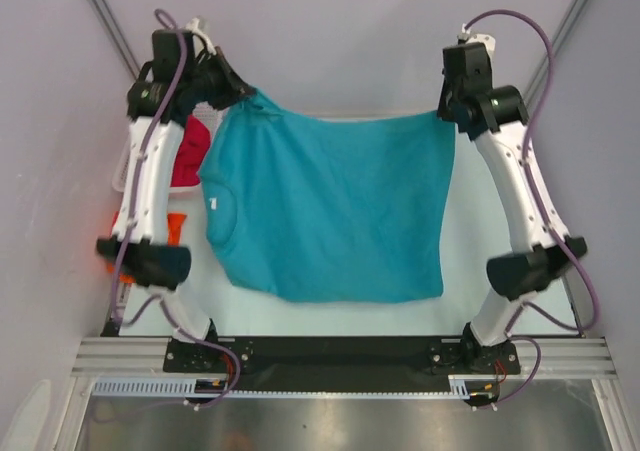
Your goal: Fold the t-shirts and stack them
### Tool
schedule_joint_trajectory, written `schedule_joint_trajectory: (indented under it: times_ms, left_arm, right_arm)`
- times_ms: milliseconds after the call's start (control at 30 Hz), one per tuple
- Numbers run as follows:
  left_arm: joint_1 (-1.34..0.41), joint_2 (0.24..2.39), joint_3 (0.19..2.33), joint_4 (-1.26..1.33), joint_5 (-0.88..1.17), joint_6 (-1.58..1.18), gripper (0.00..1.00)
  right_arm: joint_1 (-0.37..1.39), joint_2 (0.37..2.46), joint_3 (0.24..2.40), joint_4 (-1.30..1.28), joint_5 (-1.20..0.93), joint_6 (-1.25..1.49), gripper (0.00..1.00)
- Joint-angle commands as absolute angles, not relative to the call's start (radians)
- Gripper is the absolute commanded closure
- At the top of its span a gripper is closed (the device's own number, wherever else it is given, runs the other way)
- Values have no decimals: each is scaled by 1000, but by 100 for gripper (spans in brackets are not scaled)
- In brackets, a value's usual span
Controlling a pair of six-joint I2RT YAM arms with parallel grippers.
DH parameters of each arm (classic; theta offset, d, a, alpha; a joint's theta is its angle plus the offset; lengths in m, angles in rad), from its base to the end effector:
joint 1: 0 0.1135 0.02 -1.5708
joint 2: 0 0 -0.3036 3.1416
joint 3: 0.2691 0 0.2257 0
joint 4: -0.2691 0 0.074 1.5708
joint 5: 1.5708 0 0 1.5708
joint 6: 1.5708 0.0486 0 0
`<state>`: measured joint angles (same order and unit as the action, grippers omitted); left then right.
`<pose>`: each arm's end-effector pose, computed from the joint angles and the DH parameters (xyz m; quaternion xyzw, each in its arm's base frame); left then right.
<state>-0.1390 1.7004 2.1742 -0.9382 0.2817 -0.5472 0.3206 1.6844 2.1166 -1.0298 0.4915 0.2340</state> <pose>0.3283 -0.0596 0.5132 -0.0985 0.8399 -0.2875 0.4497 0.3142 0.0802 0.4950 0.0766 0.8615 -0.0827 0.4951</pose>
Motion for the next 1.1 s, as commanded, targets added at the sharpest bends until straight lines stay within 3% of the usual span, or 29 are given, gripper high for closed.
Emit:
schedule_joint_trajectory:
  times_ms: [0, 133, 233, 500, 667, 833, 1067]
  left_arm:
    - [-66, 2013, 2579, -946, 401, -556, 100]
    - [-3, 2132, 2600, -825, 488, -655, 100]
    - [37, 2120, 2599, -781, 492, -669, 100]
    - [38, 1841, 2534, -727, 368, -575, 100]
    - [37, 1678, 2159, -703, 342, -482, 100]
    - [37, 1507, 1664, -592, 377, -466, 100]
    - [18, 1353, 1254, -532, 411, -453, 100]
  right_arm:
    - [217, 1910, 2403, -957, 440, 161, 100]
    - [189, 2109, 2782, -1006, 472, 108, 100]
    - [186, 2042, 2708, -927, 515, 81, 100]
    - [248, 1784, 2479, -819, 685, 12, 100]
    - [279, 1630, 2236, -799, 710, 29, 100]
    - [259, 1510, 1785, -781, 580, 158, 100]
    - [273, 1413, 1385, -778, 381, 262, 100]
